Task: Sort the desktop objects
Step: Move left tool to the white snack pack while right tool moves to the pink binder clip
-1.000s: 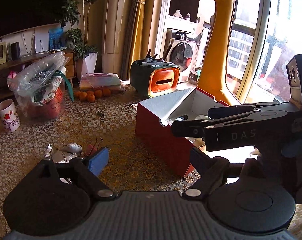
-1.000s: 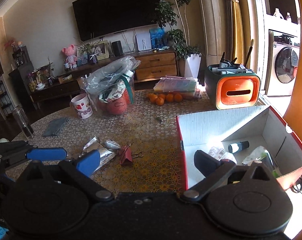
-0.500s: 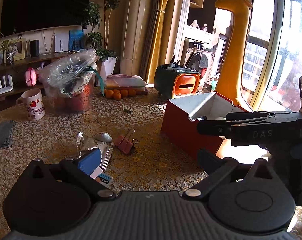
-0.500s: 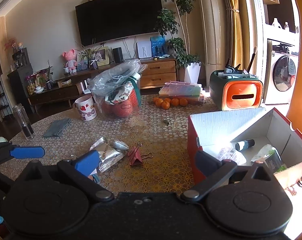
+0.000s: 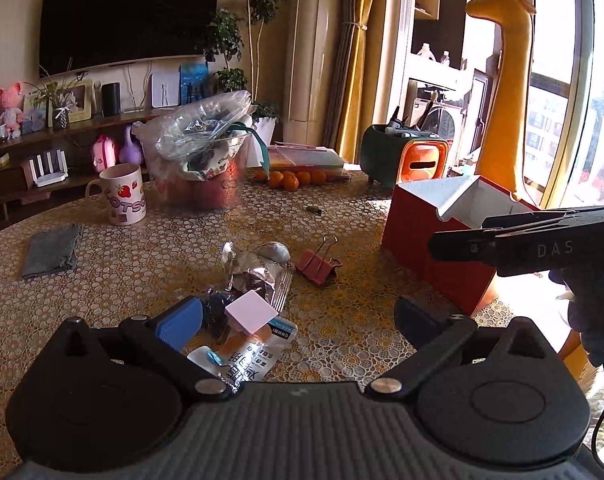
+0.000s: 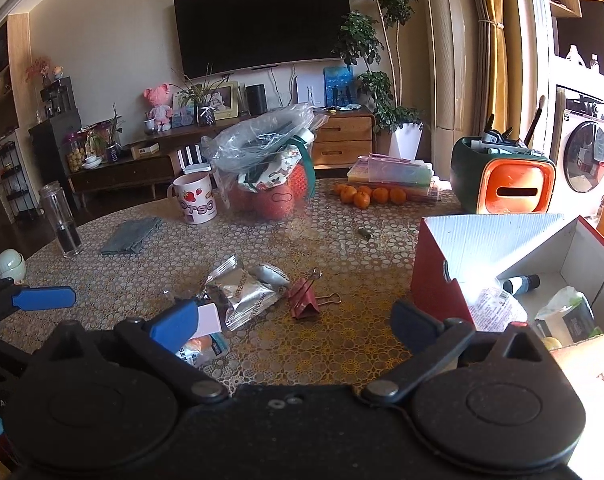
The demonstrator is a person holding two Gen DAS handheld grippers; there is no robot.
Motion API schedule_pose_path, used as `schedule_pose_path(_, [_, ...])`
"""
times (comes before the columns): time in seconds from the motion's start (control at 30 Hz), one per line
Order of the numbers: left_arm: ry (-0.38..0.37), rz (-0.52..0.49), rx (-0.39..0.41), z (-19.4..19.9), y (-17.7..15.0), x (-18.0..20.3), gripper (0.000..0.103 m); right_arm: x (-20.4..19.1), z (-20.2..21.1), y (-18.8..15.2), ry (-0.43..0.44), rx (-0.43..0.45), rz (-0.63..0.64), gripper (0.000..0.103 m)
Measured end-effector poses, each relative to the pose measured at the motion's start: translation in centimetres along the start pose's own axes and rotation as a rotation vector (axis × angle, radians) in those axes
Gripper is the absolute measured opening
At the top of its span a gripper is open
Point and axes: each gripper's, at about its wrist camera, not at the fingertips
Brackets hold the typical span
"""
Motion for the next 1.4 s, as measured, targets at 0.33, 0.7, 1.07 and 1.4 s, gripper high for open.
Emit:
schedule_pose_path(0.33, [0.049,0.013,-0.011,-0.2,-1.7,-2.8,0.103,-1.8,-1.7,-0.9,0.015,-0.037,0.019,0.102])
schedule_pose_path(0.7, [0.057,-0.014,-0.048,-2.5,-3.2,-4.3,0.103,-2.7,-4.3,-1.3,0.014,-0.087,0.041,0.102])
schedule_pose_path(1.07, [0.037,-0.091,-0.132,-8.3,-4.2,-4.5,0.103,-1.9,-7.7,-0.9,0.008,-0.122,0.067,0.102])
schedule_pose_path(1.4, [0.022,-0.111,-0.201,-13.1,-4.2,-5.0,0.102,-0.7,-12.5,-1.1,0.014,-0.170,0.068,0.101])
Point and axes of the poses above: each gripper's, at about its wrist camera, not at the fingertips, and z roughly against the way its jaws point, x to its right, y to its top, and after that the axes turned 7 degrees about z, right-handed
